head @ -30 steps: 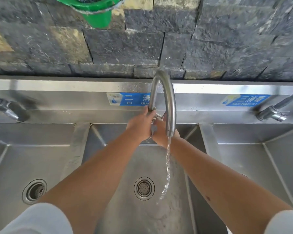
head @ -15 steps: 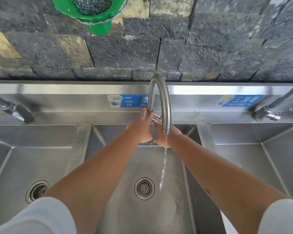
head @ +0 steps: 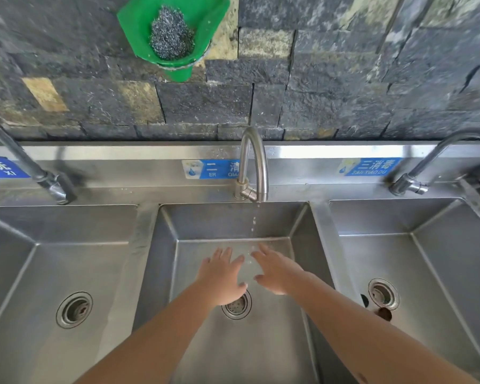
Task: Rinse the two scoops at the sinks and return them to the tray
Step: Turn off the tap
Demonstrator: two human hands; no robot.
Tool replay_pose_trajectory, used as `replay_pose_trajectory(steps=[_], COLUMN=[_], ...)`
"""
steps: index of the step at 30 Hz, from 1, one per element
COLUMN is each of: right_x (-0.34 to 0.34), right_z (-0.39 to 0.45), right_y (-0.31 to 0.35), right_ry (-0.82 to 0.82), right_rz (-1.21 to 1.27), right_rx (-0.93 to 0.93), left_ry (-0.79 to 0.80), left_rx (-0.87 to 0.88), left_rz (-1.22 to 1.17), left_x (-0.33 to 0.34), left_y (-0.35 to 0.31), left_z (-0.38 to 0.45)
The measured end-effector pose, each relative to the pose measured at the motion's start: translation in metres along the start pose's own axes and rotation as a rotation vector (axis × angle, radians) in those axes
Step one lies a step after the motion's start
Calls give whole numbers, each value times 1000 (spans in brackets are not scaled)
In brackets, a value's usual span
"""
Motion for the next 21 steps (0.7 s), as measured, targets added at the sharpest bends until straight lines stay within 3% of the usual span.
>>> replay_pose_trajectory(steps=[9, 21], right_x=[72, 79], right_z=[-91, -163], right_y=[0, -38], right_ry=[175, 110], right_rz=[60, 196], right_rx=[133, 340], left_ry=[49, 7], left_rx=[-46, -30], left_rz=[-75, -166], left_x=[26, 33], left_y=[-7, -46], left_z=[-80, -125])
Point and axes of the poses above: each hand's wrist, its own z-axis towards the middle knuckle, its own x-axis out of the palm, y = z × x, the point moved 5 cm from there along z, towards the middle knuckle, and after that the axes turned 10 degrees about -y, right-handed, at the moved point
